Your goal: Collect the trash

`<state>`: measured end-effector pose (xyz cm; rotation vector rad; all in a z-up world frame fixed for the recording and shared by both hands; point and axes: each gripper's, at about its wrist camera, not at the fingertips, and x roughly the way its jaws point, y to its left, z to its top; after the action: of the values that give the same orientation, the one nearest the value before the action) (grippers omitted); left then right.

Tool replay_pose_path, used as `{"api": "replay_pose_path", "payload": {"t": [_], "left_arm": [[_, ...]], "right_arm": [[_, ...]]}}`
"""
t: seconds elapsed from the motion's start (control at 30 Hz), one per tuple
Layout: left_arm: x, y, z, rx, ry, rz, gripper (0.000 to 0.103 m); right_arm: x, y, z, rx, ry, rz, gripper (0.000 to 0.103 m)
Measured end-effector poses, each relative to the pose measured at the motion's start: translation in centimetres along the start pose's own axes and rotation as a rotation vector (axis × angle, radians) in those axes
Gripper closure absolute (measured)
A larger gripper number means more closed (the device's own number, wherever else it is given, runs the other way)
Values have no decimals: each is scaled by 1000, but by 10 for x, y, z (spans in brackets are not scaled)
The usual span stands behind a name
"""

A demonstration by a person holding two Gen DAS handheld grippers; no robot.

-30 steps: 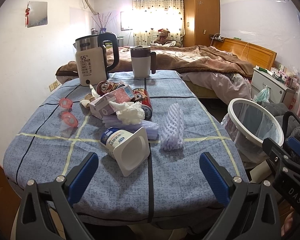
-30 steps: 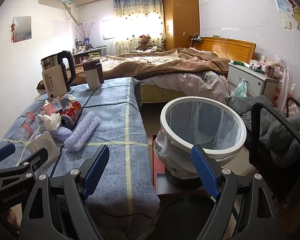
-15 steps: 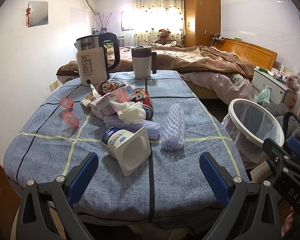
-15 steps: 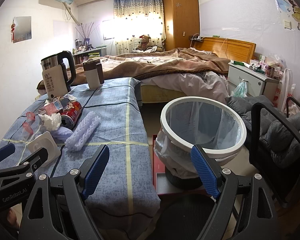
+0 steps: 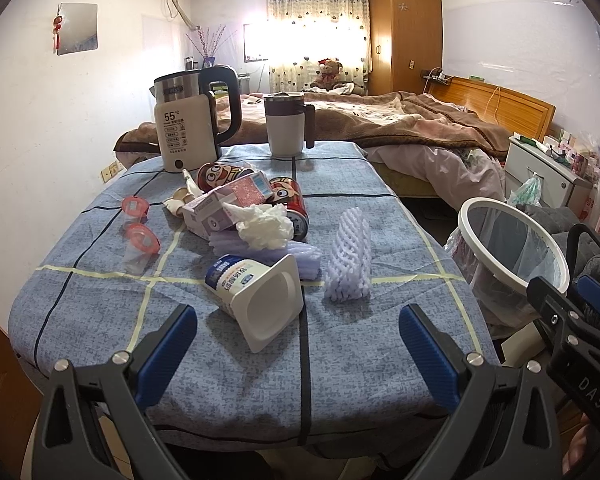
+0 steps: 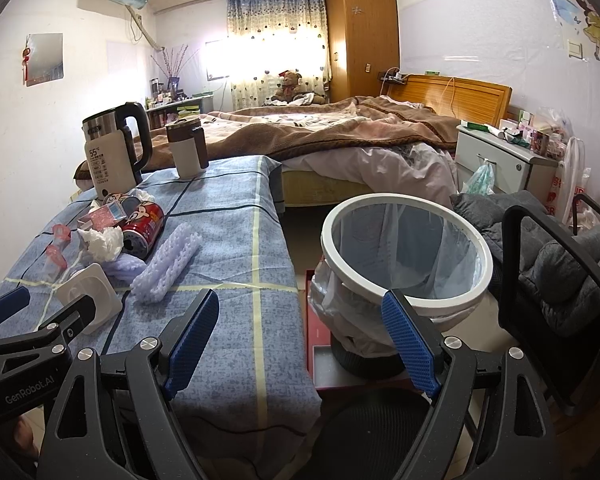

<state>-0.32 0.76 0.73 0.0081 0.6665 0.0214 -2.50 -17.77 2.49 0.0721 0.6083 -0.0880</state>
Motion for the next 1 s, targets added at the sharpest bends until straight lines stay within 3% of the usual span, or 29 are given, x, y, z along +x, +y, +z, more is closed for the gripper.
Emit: {"api": "replay_pose_path", "payload": {"t": [0.83, 1.0], "left_arm": [[8, 8, -2, -15, 14, -2, 1], [9, 24, -3, -41, 14, -37, 1]], "right_arm": [[3, 1, 0, -2, 10, -6, 19], [9, 7, 0, -13, 14, 12, 19]]}}
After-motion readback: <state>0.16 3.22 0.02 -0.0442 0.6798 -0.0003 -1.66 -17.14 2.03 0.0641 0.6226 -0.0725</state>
